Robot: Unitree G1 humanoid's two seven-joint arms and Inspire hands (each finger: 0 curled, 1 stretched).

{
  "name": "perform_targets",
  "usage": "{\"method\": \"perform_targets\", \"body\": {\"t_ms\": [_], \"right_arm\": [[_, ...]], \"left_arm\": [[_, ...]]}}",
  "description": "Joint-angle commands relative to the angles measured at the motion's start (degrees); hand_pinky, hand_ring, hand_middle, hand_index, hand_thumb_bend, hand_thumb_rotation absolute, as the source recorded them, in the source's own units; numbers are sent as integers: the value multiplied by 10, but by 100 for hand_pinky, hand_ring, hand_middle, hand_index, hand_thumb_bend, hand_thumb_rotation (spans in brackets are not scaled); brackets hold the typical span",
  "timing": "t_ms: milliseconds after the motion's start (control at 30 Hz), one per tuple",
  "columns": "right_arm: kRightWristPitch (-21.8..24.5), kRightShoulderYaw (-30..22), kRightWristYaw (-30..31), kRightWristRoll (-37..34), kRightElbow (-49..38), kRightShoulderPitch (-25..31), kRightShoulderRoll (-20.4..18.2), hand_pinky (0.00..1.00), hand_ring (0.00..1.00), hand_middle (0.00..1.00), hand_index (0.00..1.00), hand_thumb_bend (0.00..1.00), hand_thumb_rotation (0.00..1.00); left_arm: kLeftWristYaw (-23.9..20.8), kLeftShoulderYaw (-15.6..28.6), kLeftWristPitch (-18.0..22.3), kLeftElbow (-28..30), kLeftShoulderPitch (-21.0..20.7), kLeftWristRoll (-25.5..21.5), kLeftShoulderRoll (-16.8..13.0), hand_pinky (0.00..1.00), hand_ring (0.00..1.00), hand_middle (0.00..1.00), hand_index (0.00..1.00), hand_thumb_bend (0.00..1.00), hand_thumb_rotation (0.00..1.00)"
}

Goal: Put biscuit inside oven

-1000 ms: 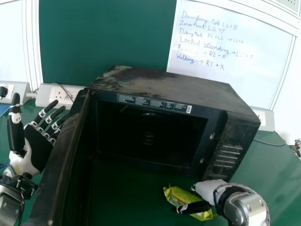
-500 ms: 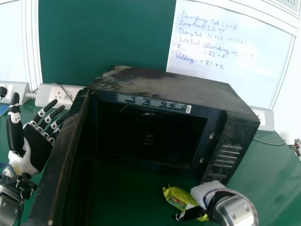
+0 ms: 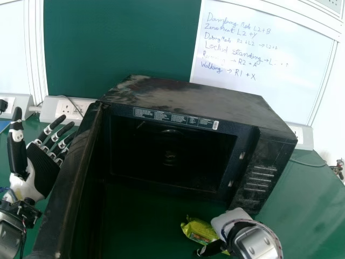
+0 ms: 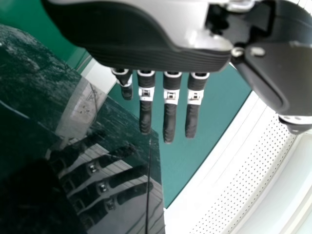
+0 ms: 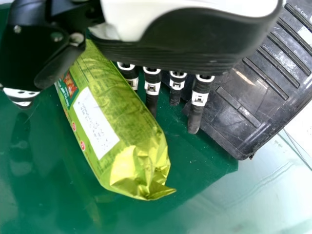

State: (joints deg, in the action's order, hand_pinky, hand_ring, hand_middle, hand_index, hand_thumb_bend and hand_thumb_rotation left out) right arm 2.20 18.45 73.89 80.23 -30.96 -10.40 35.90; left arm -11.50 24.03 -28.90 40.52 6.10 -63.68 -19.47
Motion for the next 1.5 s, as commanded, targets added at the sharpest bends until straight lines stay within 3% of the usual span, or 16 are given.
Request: {"method": "perform_targets", "body": {"t_ms": [0,100,167,333,467,600,800,1333,1467], "right_arm": [[-13,3,1,0,12,3,1,75,82,86,88,98,50],[-20,4,-8,5,19,4,0,76,83,86,86,97,51],[-21,7,-9,13,28,2,-5,72,78,83,84,96,50],[-18,12,-10,25,41,-1,-22,70,75,81,83,99,44],[-28,19,-16,37,51,-3,-29,66,74,79,82,100,44],[-39,35,-45,66,62,4,-27,70,76,82,82,79,57],[-43,48,-70,95,83,7,-29,71,76,82,81,76,59],[-40,62,-100,145,86,27,-36,82,81,85,83,72,43],[-20,49,-139,140,87,41,-50,79,78,81,79,74,35]], "left_arm": [[6,6,7,-7,-2,-5,-1,84,78,74,76,33,30],[-5,4,6,-1,-2,-2,1,82,77,73,75,35,29],[-12,1,4,4,-3,0,1,81,75,72,74,37,27],[8,7,7,-6,-1,-2,-6,84,78,74,77,33,30],[6,7,7,-5,-2,-6,-3,80,75,72,76,34,29],[7,5,7,-3,-2,1,-4,79,74,72,74,33,29],[2,5,6,-2,-3,-5,-1,80,75,72,75,33,28],[8,7,7,-11,-5,-9,-2,83,77,73,75,33,28],[1,4,5,-4,-5,-6,-2,83,77,73,75,33,28]]}}
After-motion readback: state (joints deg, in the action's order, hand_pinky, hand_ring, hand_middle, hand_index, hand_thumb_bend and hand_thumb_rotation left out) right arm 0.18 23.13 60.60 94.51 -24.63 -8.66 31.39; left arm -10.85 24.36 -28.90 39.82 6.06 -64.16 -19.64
